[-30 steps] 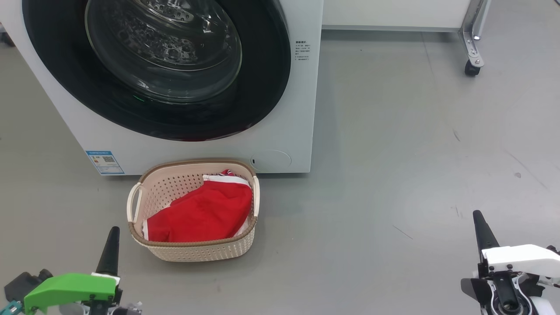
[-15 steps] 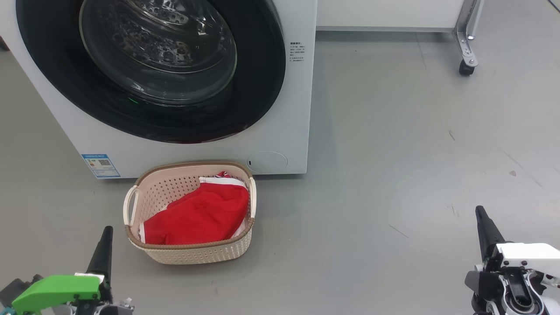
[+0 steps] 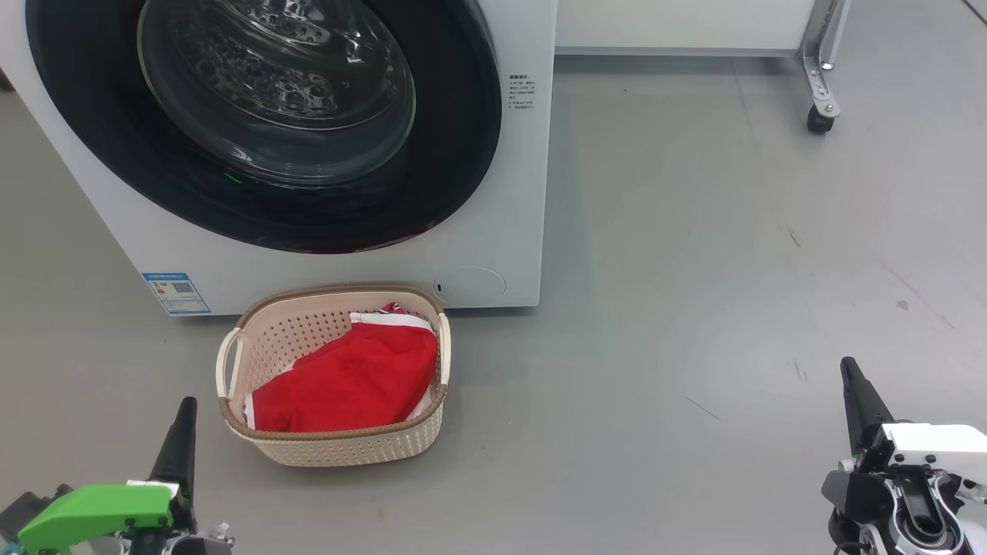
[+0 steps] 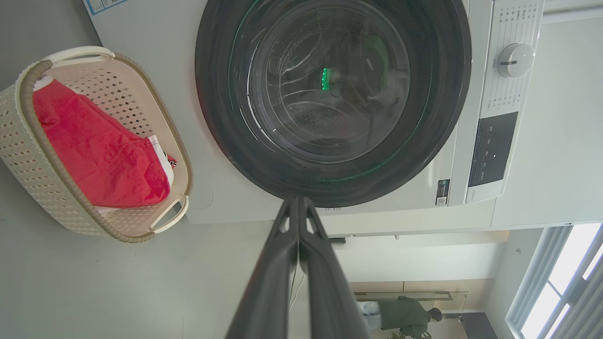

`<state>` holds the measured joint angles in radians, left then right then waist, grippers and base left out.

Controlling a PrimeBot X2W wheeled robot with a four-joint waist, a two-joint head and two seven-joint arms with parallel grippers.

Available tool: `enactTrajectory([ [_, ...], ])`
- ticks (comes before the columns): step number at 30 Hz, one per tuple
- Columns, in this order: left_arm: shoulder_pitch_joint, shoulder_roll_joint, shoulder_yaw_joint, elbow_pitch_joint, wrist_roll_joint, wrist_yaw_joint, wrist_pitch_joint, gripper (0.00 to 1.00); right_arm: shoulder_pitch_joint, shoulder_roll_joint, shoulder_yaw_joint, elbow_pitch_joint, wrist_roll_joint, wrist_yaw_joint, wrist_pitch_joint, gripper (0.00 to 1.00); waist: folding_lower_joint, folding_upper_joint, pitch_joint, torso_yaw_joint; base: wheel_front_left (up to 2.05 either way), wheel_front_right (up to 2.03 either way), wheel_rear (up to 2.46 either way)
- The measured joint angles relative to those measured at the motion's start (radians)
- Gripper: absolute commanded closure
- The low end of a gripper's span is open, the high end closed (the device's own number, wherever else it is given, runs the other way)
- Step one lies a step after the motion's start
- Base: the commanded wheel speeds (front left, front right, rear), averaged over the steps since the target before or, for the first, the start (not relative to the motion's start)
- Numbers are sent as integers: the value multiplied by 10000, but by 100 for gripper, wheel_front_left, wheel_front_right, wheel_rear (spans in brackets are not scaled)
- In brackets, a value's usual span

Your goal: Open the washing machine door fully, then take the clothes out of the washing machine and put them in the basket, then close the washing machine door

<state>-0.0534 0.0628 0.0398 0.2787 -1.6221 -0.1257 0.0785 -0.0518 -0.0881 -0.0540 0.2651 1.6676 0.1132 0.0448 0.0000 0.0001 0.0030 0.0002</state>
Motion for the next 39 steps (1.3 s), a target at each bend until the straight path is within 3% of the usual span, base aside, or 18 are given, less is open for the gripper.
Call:
enactTrajectory([
  [39,-11,-36,29,-13,0,0,0,100,-18,2,-33,98,0,31,29,100,0,0,-2,-1,0,0,0],
])
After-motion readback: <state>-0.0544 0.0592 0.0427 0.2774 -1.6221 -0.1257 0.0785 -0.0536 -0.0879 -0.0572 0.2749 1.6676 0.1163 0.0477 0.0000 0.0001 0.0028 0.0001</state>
